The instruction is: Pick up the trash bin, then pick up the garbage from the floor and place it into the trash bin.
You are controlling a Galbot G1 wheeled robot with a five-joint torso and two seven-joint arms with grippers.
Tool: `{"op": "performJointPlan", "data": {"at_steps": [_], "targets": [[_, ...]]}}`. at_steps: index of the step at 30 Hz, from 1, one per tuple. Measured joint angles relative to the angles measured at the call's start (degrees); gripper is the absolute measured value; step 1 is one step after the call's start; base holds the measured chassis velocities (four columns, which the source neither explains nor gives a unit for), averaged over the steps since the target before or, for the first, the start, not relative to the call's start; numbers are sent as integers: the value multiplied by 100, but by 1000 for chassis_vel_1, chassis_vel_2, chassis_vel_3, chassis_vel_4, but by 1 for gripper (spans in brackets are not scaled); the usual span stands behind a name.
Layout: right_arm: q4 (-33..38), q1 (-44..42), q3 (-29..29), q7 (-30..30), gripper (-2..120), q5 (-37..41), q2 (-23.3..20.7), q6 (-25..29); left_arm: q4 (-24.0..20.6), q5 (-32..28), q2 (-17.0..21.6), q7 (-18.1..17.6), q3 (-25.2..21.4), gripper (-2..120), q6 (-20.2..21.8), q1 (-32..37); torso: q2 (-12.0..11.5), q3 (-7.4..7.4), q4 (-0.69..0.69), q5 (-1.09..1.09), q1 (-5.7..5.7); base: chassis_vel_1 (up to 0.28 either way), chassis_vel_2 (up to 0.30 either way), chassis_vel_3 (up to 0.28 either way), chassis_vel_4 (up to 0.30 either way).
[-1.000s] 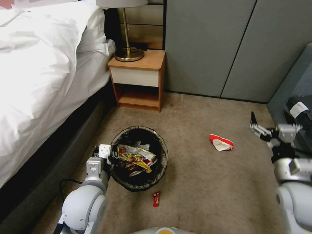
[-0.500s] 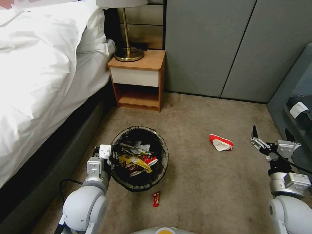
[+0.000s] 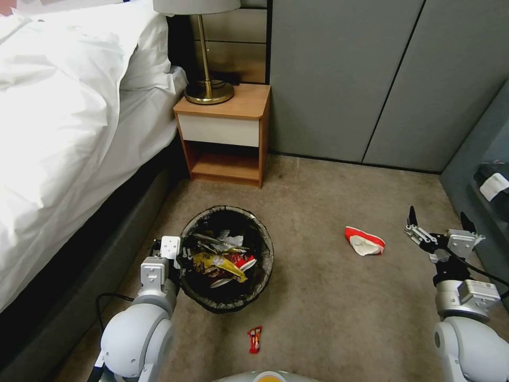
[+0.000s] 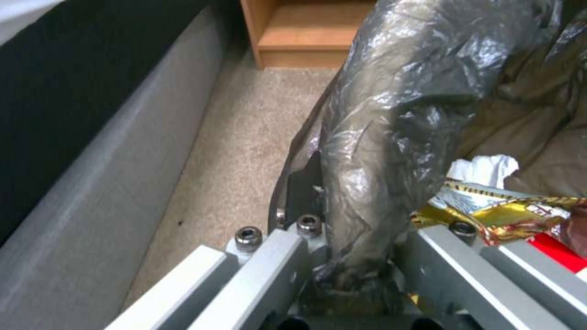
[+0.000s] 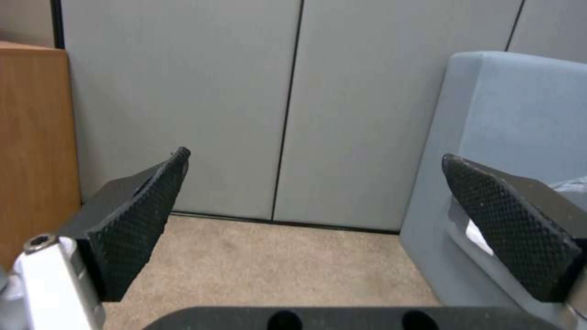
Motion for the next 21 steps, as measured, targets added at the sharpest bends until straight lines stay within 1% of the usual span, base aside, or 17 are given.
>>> {"op": "performJointPlan", "data": {"at_steps": [11, 14, 16, 19, 20, 21], "targets": [[-54, 44, 18, 9, 100, -3, -31, 65, 42, 0, -4, 3, -4, 0, -2, -13, 0, 0, -1, 0, 0, -68, 68, 81, -73], [-77, 64, 34, 32, 100, -73, -50, 161, 47, 0, -6, 3, -3, 0, -3, -15, 0, 0, 0, 0, 0, -75, 80, 85, -65], [-117, 77, 47, 58, 100, -286, -82, 362, 55, 0, -6, 3, -3, 0, -3, -25, 0, 0, -1, 0, 0, -62, 55, 37, -53], [-128, 77, 34, 58, 100, -357, -138, 435, 56, -3, -5, 3, -3, 0, -3, -30, 0, 0, -1, 0, 0, -21, 18, 10, -13], [-74, 23, -78, 86, 100, -290, -346, 38, 57, -7, -3, 4, -3, 0, -3, -37, 0, 0, -1, 1, 0, 0, 0, 0, 0], [-74, 23, -78, 86, 100, -290, -346, 38, 57, -7, -3, 4, -3, 0, -3, -37, 0, 0, -1, 1, 0, 0, 0, 0, 0]]}}
